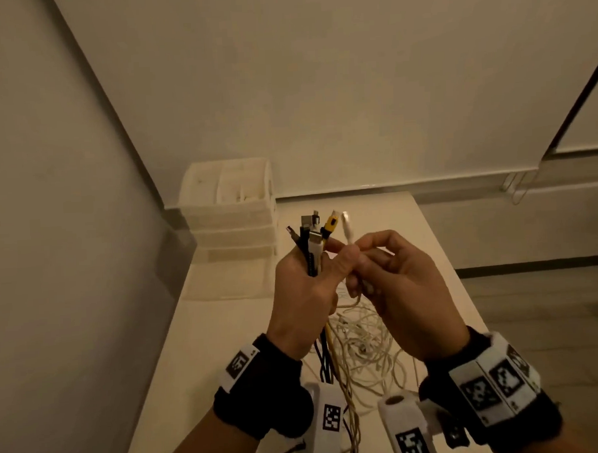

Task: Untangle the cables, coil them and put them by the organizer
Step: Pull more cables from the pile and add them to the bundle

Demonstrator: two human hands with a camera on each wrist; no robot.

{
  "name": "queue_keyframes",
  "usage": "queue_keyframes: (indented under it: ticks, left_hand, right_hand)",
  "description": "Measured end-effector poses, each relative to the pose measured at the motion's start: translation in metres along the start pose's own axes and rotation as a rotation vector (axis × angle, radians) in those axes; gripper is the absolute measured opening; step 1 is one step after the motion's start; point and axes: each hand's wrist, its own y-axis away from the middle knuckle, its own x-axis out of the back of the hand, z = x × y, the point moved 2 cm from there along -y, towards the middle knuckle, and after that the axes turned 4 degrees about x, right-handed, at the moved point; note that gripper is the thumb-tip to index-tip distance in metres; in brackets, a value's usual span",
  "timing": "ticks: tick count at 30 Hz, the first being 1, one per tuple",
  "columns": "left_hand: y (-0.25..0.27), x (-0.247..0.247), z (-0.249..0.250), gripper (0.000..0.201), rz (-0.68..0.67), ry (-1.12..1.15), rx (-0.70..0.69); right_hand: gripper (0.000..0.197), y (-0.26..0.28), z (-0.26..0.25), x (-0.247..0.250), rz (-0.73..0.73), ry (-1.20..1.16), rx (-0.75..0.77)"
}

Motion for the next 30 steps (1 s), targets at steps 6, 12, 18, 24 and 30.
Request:
queue_keyframes:
  ticks: [6, 12, 18, 24, 30]
  left_hand:
    - [0.001, 0.000, -0.002, 0.012, 0.048, -0.051, 0.036]
    - [0.001, 0.000, -0.011, 0.033, 0.095, -0.012, 0.178]
    - [0.004, -0.001, -0.015, 0.038, 0.143, -0.041, 0.083]
    - [0.007, 0.006, -0.016, 0.042, 0.184, 0.000, -0.014]
    - [-0.017, 0.041, 0.012, 0.034, 0.189, 0.279, -0.028]
  right_hand:
    - [0.015, 0.011, 0.016, -0.015, 0.135, 0.122, 0.098]
    - [0.015, 0.018, 0.017, -0.020, 0.151, 0.444, 0.169]
    - [0.026, 0.028, 0.020, -0.028, 0.143, 0.696, 0.316]
    - [0.049, 0.046, 0.034, -0.022, 0.095, 0.925, 0.546]
    - [0.014, 0.063, 0.059, 0.017, 0.029, 0.845, 0.316]
